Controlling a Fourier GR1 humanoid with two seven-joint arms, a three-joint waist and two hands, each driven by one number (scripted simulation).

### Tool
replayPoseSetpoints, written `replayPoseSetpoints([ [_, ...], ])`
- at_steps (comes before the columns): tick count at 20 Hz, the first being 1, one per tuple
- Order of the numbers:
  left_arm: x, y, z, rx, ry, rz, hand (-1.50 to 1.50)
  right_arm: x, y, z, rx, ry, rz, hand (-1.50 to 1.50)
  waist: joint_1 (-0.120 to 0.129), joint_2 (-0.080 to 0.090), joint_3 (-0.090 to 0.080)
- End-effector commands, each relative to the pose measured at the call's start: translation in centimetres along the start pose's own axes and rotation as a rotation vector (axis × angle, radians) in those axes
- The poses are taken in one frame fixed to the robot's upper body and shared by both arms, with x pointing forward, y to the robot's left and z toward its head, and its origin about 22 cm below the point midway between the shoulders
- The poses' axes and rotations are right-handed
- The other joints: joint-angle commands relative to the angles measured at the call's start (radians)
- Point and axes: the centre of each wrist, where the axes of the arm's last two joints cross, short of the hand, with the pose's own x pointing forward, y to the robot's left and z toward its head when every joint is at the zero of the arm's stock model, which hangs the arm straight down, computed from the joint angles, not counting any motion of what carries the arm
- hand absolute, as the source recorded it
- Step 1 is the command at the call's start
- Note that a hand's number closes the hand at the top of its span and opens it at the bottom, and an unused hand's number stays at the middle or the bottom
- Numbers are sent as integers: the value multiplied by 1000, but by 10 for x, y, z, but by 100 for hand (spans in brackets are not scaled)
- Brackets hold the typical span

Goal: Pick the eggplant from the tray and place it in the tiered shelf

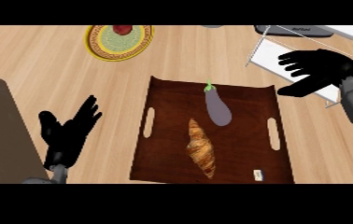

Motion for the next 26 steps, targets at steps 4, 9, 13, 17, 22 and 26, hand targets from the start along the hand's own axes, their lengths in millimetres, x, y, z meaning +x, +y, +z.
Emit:
replayPoseSetpoints([
  [4,1,11,-17,32,66,-3,0,93,-4,-15,291,59,74,-150,-14,-6,-5],
  [9,-4,6,-19,5,65,-13,0,152,2,-15,403,113,165,-150,-15,-6,-5],
  [13,0,16,-22,-1,74,-3,0,182,44,-28,373,198,242,-150,0,-1,-6],
  [17,1,22,-24,2,74,-14,0,207,78,-32,313,256,300,-150,-10,-4,-5],
  [22,1,22,-21,12,81,2,0,211,113,-46,277,325,399,-150,-9,-4,-5],
  [26,-1,23,-23,12,71,-1,0,213,135,-54,337,381,427,-150,-13,-4,-5],
])
